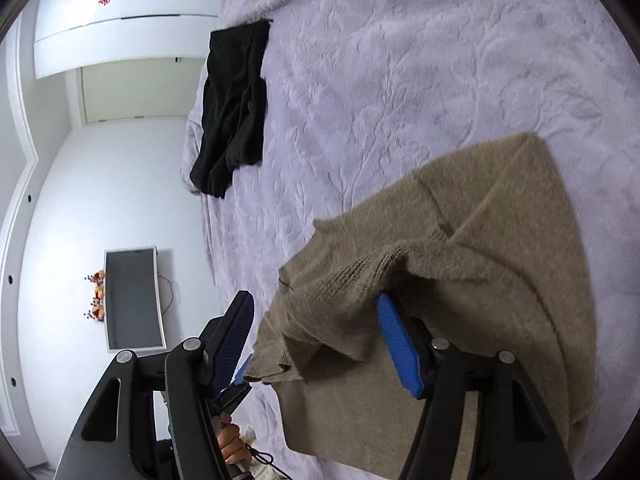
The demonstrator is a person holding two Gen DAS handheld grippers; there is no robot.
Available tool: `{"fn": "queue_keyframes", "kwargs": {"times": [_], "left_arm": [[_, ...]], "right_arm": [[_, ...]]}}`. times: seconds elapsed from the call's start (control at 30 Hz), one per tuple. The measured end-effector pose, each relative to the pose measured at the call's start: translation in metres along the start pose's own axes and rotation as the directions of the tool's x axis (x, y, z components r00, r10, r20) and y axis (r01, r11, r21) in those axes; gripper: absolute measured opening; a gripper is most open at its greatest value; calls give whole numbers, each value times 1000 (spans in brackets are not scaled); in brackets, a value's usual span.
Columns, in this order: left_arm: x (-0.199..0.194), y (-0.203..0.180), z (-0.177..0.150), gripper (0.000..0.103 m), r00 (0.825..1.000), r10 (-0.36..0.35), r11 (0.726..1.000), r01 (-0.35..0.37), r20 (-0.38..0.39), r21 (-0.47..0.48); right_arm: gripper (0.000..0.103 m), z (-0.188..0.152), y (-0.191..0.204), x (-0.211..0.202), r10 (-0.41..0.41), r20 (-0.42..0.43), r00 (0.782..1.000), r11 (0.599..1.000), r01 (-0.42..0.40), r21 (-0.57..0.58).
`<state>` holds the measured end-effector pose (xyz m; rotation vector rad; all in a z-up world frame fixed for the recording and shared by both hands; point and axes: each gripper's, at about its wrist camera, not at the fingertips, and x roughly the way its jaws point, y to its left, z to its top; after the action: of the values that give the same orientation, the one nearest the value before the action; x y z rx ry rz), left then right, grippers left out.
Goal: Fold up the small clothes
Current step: 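Fold the lifted hem up over the sweater body with both grippers, release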
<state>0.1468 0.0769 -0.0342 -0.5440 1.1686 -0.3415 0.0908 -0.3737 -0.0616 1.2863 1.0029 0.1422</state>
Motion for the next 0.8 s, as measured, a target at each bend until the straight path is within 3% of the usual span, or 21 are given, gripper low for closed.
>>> {"fn": "queue_keyframes", "kwargs": {"times": [0.13,0.23,0.33,0.47,0.53,0.67,0.8], "left_arm": [[-19,-5,-6,51,996,89,989,-91,25,114],[-26,0,-22,51,995,94,982,-90,-16,164],[-23,2,-46,51,993,65,981,-46,-96,187],[18,0,-78,51,957,53,978,8,-285,208],[39,-7,-83,51,950,68,970,7,-303,241],[63,-22,-65,51,969,82,966,-20,-233,256],[56,-28,-26,51,987,143,963,-122,-72,240]], "right_arm": [[69,5,11,-18,-9,29,1000,999,10,-47],[69,-6,17,-22,-34,-18,999,993,32,-112],[69,-22,18,-9,-35,-96,995,990,21,-137],[69,-35,15,20,-68,-175,982,986,40,-161],[69,-31,12,38,-81,-180,980,987,54,-148],[69,-15,19,54,-98,-135,986,984,75,-164],[69,9,27,44,-130,-7,991,977,127,-172]]}}
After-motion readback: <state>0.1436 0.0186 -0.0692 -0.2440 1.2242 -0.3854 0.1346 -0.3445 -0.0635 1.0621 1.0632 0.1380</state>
